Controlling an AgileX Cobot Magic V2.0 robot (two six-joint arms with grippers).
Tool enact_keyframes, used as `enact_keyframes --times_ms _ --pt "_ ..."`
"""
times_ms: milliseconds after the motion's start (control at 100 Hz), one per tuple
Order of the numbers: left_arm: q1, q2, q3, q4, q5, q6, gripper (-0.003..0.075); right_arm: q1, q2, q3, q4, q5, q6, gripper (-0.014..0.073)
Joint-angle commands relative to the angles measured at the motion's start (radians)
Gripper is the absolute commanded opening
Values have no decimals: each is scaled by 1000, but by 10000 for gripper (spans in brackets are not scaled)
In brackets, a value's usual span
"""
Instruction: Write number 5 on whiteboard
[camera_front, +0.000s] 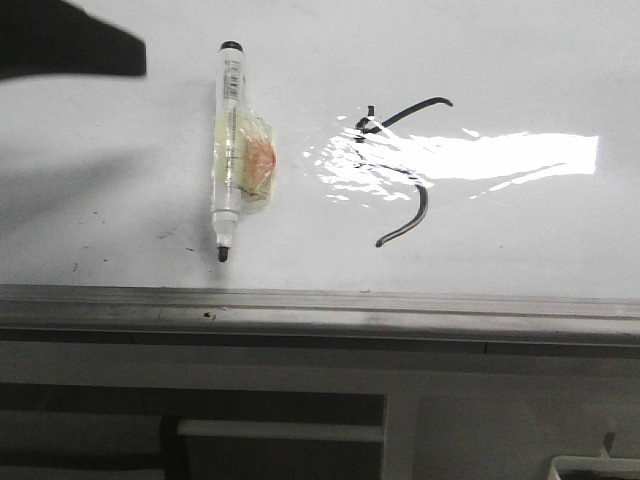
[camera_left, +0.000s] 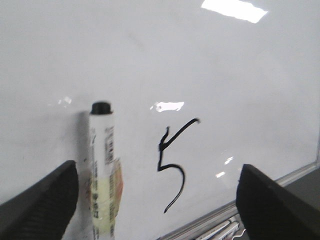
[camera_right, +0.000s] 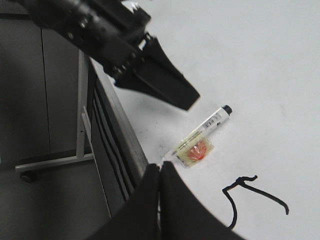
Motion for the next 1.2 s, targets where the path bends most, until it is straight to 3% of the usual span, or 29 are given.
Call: enact_keyframes --times_ms 0,100,170,300,340,650,1190 --pt "2 -123 -20 115 -22 -2 519 -8 -17 -27 2 -54 -4 -54" --pt "6 -256 1 293 17 -2 426 -10 -73 -18 2 -3 -4 -50" --pt "23 -352 23 418 90 -2 317 -26 -136 9 2 6 -1 -50" --pt "67 -511 67 557 278 -2 29 -89 -296 99 -70 16 89 -42" --pt "80 -553 83 580 320 -2 -19 -104 -351 123 -96 31 102 -42" --pt "107 -703 186 553 368 -2 -20 -129 -633 230 -148 162 103 -43" --pt "107 -703 208 540 369 -2 -20 -129 -649 230 -148 165 103 -43"
